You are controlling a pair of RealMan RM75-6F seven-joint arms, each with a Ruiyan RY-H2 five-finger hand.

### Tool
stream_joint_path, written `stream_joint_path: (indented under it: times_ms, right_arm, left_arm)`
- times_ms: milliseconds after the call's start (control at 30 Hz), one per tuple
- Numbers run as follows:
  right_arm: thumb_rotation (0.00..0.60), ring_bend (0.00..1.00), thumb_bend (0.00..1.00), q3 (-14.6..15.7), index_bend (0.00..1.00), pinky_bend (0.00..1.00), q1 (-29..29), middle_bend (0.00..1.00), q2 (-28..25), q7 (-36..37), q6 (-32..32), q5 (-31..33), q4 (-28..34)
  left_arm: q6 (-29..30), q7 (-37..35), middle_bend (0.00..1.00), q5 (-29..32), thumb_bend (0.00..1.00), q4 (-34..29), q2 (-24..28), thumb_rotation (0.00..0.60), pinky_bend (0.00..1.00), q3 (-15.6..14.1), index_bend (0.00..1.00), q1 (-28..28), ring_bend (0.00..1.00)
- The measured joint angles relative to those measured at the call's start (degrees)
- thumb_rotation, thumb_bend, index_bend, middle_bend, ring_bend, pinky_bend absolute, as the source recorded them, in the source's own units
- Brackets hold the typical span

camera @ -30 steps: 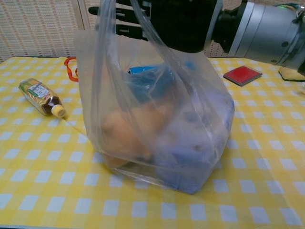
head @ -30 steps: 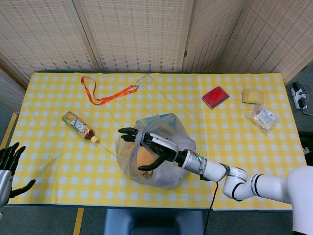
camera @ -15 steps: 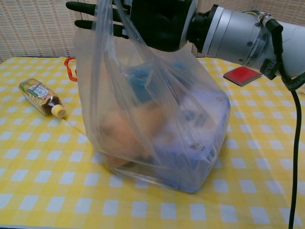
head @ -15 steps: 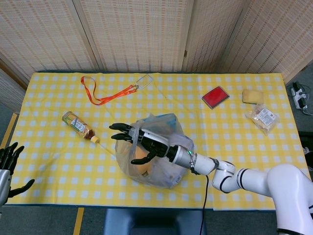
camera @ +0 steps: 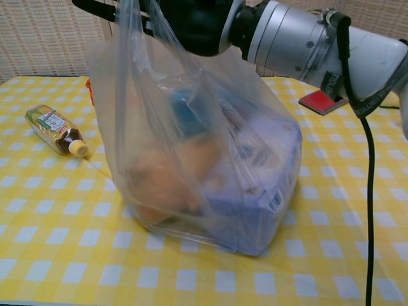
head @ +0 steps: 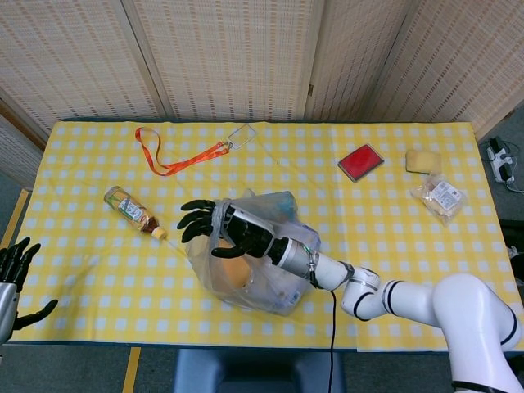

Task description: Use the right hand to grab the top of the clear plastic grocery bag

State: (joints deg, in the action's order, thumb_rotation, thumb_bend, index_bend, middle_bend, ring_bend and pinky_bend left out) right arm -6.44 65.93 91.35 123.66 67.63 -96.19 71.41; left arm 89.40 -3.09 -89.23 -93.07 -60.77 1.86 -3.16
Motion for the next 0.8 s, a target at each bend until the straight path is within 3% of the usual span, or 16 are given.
stream_joint_path:
  times_ms: [167,200,233,300,367,567,800]
  right_arm:
    - [0.6,0.48,0.26,-0.8,0.41,0.42,0.2,0.5,0.5,2.2,-1.0,1.9,0.3]
    - [0.6,0.5,0.3,-1.0,0.44,0.44,0.2,0.52,0.6,2.4,-1.2,2.4,0.4]
    - [0.6,0.52,0.37,-1.3,0.47,0.46,0.1,0.54,0.7,2.5,-1.4,2.8,0.5]
    - [0.6,0.58,0.61,-1.9,0.56,0.53,0.0,0.61,0.9,2.6,-2.1,3.9,0.8]
    - [0.6,0.63,0.69,-2.5,0.62,0.58,0.0,0.66,0.7,2.3,-2.9,4.8,1.4]
    - [0.6,0.73,0.7,-3.2,0.7,0.68,-0.3,0.76,-0.2,2.6,-3.7,4.9,2.8]
    - [0.6,0.8,0.71,-3.4,0.67,0.77,-0.8,0.78,-1.8,2.5,-3.5,4.4,5.0]
  left_arm:
    - [0.4,-0.2,0.03,-0.2,0.21,0.0,0.1,0.6,0.0,0.0,0.02,0.2,0.0]
    - [0.4,-0.3,0.03,-0.2,0.21,0.0,0.1,0.6,0.0,0.0,0.02,0.2,0.0]
    - [0.4,-0.3,0.03,-0.1,0.21,0.0,0.2,0.6,0.0,0.0,0.02,0.2,0.0]
    - [0.3,-0.2,0.03,-0.1,0.21,0.0,0.2,0.6,0.0,0.1,0.02,0.1,0.0]
    - [0.2,-0.1,0.03,0.0,0.21,0.0,0.2,0.6,0.0,0.1,0.03,0.1,0.0]
    - [0.5,-0.2,0.03,-0.4,0.21,0.1,0.1,0.6,0.0,-0.2,0.03,0.3,0.0]
    - [0.8,0.0,0.03,-0.6,0.21,-0.1,0.1,0.6,0.0,-0.1,0.04,0.4,0.0]
